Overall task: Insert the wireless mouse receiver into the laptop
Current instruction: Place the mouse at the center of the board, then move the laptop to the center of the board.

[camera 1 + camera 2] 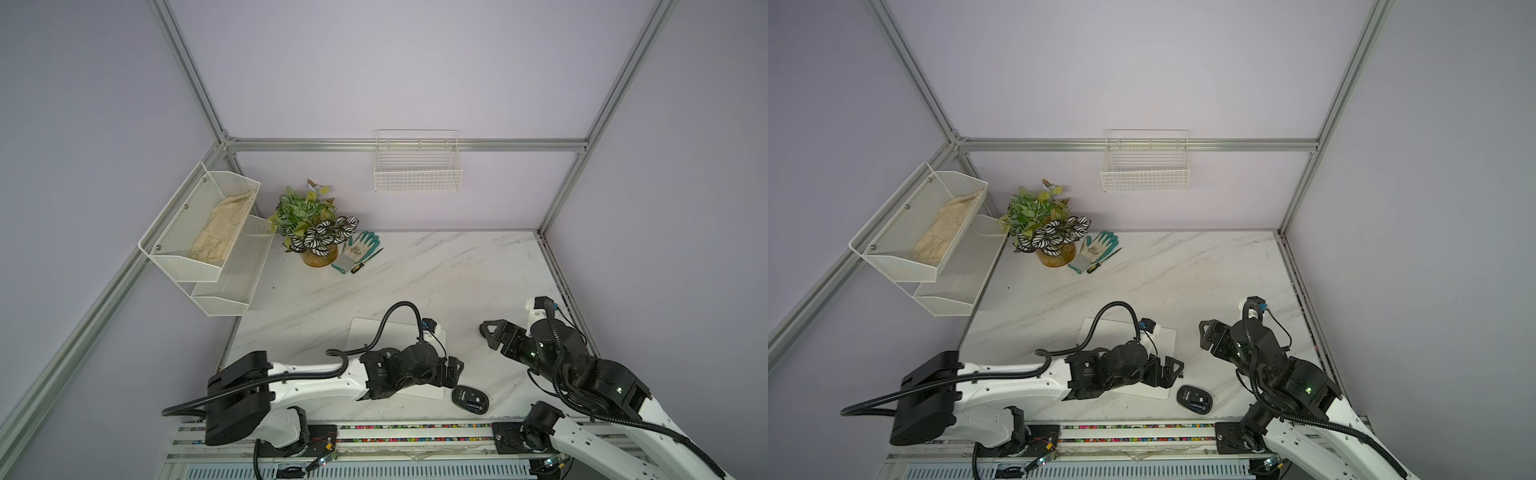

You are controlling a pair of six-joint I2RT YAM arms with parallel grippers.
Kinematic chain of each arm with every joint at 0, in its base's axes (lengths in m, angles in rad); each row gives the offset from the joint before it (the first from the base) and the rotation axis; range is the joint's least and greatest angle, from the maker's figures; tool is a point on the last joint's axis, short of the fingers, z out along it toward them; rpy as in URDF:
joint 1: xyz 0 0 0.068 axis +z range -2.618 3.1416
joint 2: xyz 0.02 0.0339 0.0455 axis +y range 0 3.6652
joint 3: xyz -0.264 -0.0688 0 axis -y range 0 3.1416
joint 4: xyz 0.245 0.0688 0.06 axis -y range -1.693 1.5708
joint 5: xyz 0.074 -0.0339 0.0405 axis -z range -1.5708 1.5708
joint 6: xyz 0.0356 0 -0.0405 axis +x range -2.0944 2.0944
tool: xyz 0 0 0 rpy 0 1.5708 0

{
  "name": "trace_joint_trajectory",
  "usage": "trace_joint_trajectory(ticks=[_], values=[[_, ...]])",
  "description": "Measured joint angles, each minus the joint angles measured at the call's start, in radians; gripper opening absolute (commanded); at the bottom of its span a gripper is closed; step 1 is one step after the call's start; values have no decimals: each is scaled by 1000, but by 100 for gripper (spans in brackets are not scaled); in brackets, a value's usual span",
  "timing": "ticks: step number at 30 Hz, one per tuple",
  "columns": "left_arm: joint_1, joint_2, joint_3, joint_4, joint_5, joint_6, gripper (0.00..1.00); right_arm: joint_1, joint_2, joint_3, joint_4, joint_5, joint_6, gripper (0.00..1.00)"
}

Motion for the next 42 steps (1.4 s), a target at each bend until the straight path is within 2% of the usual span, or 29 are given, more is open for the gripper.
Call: trace_joint_trajectory(ticks=[5, 10, 17, 20, 25, 32, 42], values=[[13, -238, -43, -212, -62, -37, 100, -1, 172, 6, 19, -97, -82, 85], [23, -421, -175, -451, -61, -188, 100, -1, 405, -15, 87, -214, -149, 86], [23, -616, -354, -623, -34, -426, 100, -1, 579, -46, 239, -320, -186, 91], [24, -610, -378, -646, -36, -504, 100, -1, 653, -47, 304, -349, -202, 93], [36, -518, -378, -636, -47, -573, 100, -1, 755, -47, 374, -373, -224, 94], [123, -402, -399, -496, -27, -586, 100, -1, 841, -46, 421, -368, -253, 95], [204, -348, -426, -298, -35, -592, 100, -4, 925, -57, 497, -373, -248, 93]])
